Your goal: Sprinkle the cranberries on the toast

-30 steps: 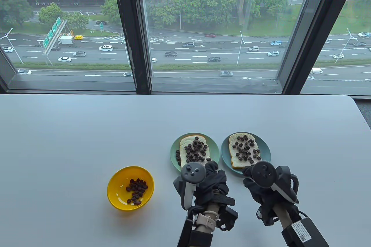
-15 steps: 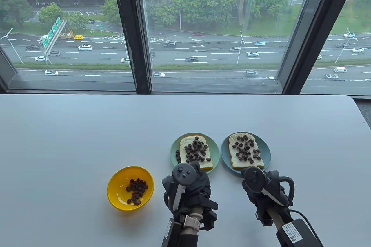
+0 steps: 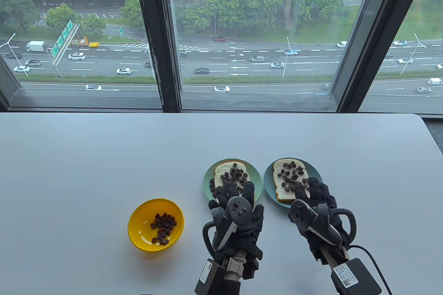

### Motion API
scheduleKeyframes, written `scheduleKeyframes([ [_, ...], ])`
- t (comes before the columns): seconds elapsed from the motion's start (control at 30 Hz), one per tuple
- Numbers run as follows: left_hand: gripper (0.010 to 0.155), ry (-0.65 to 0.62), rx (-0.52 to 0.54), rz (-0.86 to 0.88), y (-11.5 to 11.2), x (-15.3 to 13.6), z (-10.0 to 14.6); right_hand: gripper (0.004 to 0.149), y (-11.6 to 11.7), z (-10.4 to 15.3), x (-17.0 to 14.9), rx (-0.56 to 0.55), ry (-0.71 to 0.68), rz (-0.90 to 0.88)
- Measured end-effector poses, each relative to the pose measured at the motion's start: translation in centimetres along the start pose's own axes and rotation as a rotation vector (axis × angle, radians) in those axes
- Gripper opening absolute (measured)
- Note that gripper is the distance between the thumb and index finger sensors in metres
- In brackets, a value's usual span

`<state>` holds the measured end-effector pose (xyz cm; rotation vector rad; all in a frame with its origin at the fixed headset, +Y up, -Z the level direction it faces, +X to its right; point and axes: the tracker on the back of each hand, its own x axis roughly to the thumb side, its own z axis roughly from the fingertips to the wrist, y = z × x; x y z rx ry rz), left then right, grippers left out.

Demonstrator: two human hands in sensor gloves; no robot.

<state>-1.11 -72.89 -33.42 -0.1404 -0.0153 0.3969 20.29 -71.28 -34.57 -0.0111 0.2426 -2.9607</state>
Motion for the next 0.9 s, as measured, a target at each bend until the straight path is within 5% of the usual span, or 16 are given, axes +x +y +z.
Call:
scheduleKeyframes([
  [0.23, 0.079, 0.011, -0.063, -0.124, -0.9, -0.1, -0.3, 0.088, 1.1, -0.4, -0.8, 0.086, 0.023, -0.053],
  [0.9, 0.078, 0.027, -0.111, -0.021, -1.1, -1.0, -0.4, 0.087, 1.6, -0.1, 0.1, 0.166, -0.016, -0.05],
])
